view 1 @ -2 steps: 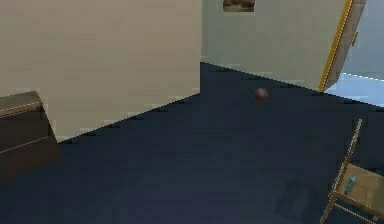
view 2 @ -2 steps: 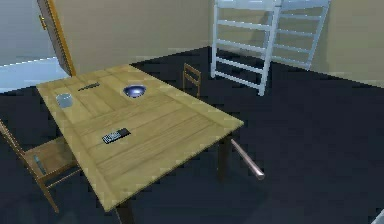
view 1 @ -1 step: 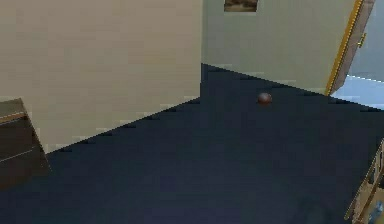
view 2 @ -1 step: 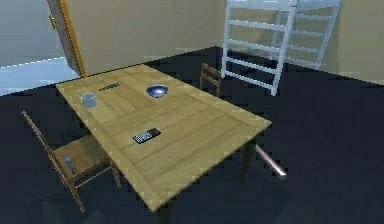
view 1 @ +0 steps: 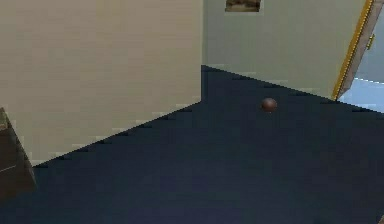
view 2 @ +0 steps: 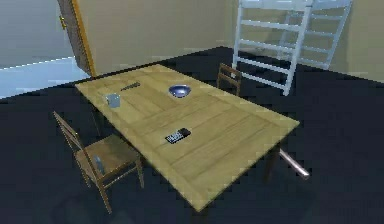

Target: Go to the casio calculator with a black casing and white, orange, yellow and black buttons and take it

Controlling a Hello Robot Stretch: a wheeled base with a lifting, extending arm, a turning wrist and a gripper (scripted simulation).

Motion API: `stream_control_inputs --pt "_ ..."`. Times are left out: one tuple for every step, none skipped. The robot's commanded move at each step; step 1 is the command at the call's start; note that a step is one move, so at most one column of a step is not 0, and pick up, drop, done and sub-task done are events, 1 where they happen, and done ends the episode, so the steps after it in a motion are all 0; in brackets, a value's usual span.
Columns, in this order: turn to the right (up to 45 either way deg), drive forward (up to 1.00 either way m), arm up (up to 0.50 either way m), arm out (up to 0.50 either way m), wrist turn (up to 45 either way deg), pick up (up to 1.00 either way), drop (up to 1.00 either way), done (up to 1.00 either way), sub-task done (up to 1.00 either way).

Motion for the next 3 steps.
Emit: stream_control_inputs --pt "18.0 0.0 0.0 0.0 0.0 0.0 0.0 0.0 0.0" --pt "0.0 0.55 0.0 0.0 0.0 0.0 0.0 0.0 0.0" --pt "45.0 0.0 0.0 0.0 0.0 0.0 0.0 0.0 0.0"
